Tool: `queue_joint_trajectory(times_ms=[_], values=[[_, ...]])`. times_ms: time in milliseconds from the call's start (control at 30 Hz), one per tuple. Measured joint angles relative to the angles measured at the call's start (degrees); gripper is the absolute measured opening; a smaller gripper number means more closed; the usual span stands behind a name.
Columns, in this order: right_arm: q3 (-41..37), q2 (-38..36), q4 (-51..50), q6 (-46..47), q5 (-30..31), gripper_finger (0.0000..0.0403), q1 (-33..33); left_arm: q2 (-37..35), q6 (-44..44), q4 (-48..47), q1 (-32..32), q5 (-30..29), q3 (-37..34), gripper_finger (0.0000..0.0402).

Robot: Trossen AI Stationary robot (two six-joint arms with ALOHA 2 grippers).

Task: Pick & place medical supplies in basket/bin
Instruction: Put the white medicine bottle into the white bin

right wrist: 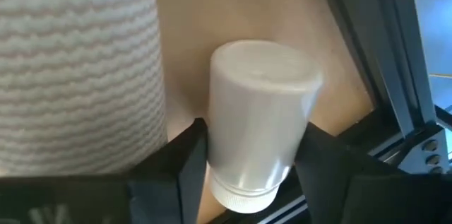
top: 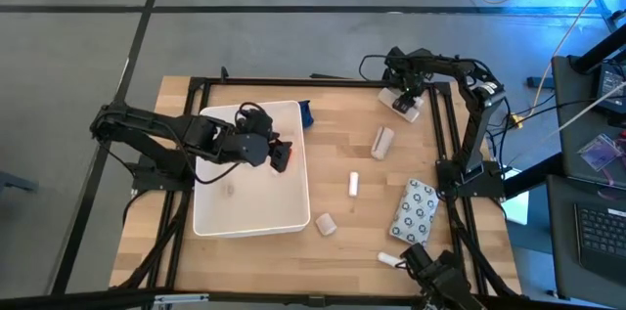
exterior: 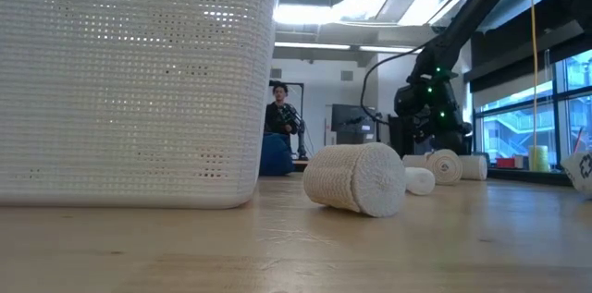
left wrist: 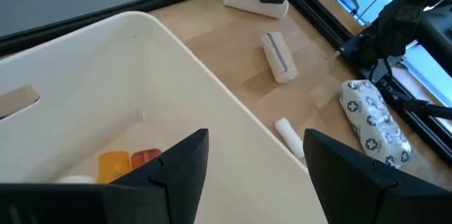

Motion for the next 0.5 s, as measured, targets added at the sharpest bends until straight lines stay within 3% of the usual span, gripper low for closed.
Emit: queue_joint_trajectory(times_ms=[333, 500], values=[[-0.04, -0.91, -1.93, 3.12, -0.74, 0.017, 0.0, -0.4, 0.98, -0.11, 0.0, 0.41, 0.0, 0.0224], [0.48, -4.83, -2.41, 3.35, -4.57, 0.0164, 0.0, -1.53, 1.56, -0.11, 0.0, 1.07, 0.0, 0.0224]])
